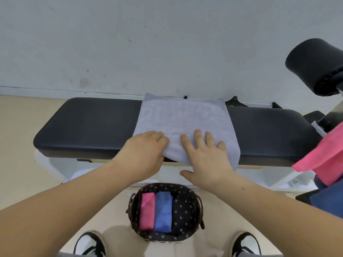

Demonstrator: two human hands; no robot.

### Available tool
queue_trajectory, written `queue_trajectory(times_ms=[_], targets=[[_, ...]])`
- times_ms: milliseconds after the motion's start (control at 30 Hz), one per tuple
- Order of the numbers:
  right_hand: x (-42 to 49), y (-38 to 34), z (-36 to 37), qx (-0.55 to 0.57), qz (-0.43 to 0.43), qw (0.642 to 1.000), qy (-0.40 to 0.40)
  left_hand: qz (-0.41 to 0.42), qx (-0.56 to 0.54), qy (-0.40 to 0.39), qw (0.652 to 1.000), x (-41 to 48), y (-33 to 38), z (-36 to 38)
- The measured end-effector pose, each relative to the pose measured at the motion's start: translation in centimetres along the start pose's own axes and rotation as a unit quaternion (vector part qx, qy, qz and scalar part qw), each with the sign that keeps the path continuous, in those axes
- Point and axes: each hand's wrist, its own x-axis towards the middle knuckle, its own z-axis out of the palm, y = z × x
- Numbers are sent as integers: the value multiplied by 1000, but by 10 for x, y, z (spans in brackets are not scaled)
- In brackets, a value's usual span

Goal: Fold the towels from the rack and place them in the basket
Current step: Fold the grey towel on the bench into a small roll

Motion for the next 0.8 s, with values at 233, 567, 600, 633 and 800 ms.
queue_trajectory(times_ms=[233,567,600,633,800], targets=[[-4,14,-12,116,1,991,62,10,40,64,997,3,-8,-17],[-20,38,7,66,-1,984,165,-119,-7,-71,990,0,-15,-40],[-21,40,8,55,10,985,161,-127,-34,-55,990,-3,-16,-41],[-23,41,10,44,22,986,158,-135,-60,-42,988,-5,-18,-40],[-36,45,11,55,37,984,163,-141,-109,-26,984,-14,-20,-43]])
